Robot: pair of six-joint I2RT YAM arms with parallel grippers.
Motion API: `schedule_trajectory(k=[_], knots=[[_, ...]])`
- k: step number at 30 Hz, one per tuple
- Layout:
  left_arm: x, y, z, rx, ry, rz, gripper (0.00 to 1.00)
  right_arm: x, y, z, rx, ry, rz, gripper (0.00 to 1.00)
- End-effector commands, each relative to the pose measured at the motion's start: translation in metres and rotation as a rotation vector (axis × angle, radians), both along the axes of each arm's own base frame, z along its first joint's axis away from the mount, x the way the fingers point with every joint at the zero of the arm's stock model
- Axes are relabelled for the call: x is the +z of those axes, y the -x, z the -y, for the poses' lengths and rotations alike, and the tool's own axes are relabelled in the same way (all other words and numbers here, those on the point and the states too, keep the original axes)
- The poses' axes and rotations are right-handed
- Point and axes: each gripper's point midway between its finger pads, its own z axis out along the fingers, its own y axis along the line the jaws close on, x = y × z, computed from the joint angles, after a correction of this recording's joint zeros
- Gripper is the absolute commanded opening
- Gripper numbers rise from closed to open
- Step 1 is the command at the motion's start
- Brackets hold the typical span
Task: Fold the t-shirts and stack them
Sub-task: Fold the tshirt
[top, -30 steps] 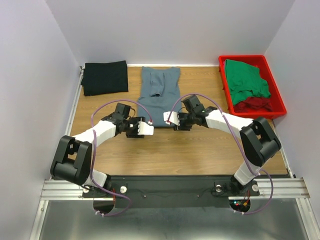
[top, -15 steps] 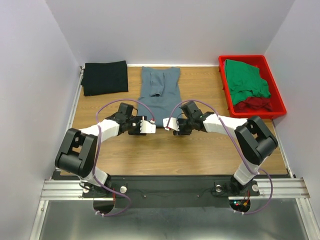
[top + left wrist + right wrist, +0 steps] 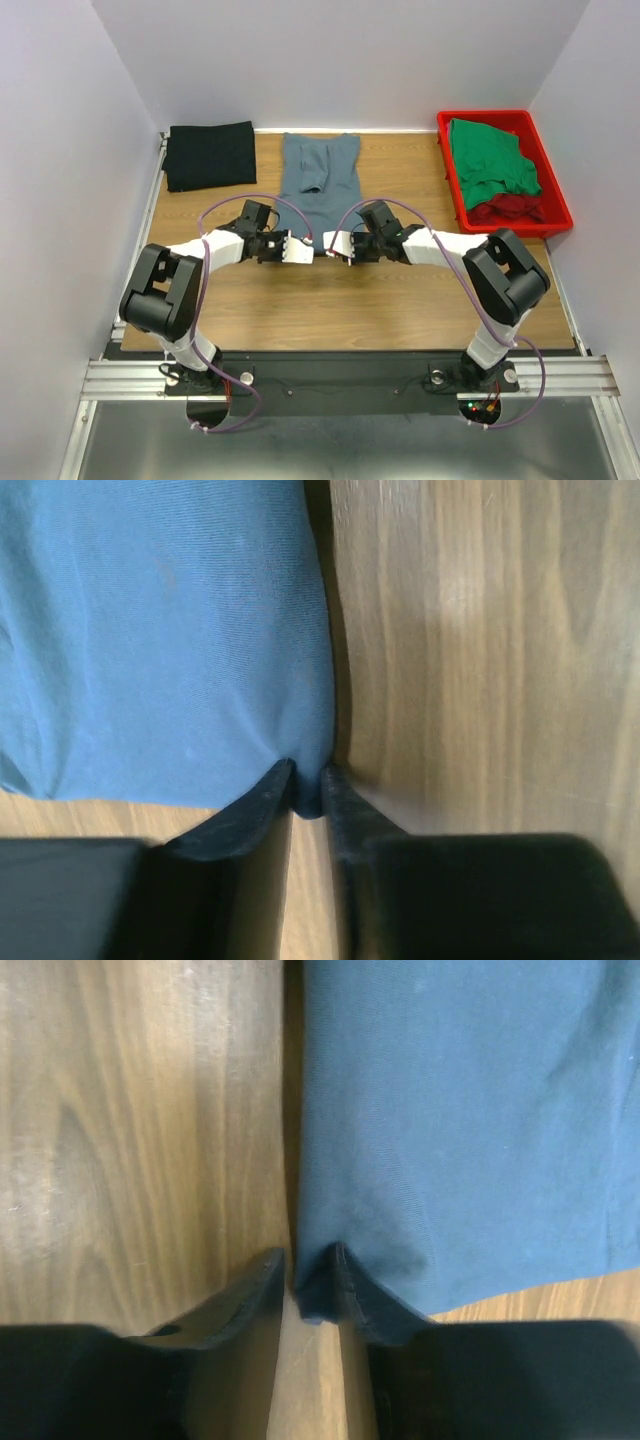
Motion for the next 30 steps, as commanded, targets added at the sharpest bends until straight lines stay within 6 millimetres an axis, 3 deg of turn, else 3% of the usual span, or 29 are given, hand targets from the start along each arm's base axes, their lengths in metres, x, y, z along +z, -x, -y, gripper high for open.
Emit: schedule_trajectory(k=[1, 5, 12, 20, 22, 25, 30], knots=[[0.003, -0.003, 0.003, -0.024, -0.013, -0.018, 0.1, -0.009, -0.007, 0.002, -0.028, 0.035, 0.017, 0.22], [0.006, -0.002, 0.003, -0.038, -0.01, -0.025, 0.0, -0.006, -0.01, 0.004, -0.046, 0.04, 0.028, 0.01], [0.018, 0.006, 0.005, -0.049, 0.022, -0.036, 0.0, 0.02, -0.005, 0.003, -0.057, -0.017, 0.045, 0.01], [0.043, 0.024, 0.009, -0.078, 0.07, -0.049, 0.0, 0.05, 0.02, 0.009, -0.04, -0.053, 0.003, 0.01], [0.052, 0.028, 0.01, -0.066, 0.087, -0.055, 0.0, 0.053, 0.027, 0.012, -0.045, -0.056, -0.016, 0.01], [0.07, 0.036, 0.01, -0.066, 0.104, -0.069, 0.0, 0.074, 0.032, 0.013, -0.057, -0.086, -0.01, 0.01], [0.1, 0.063, 0.013, -0.091, 0.126, -0.06, 0.0, 0.106, 0.052, 0.018, -0.069, -0.119, -0.029, 0.0]])
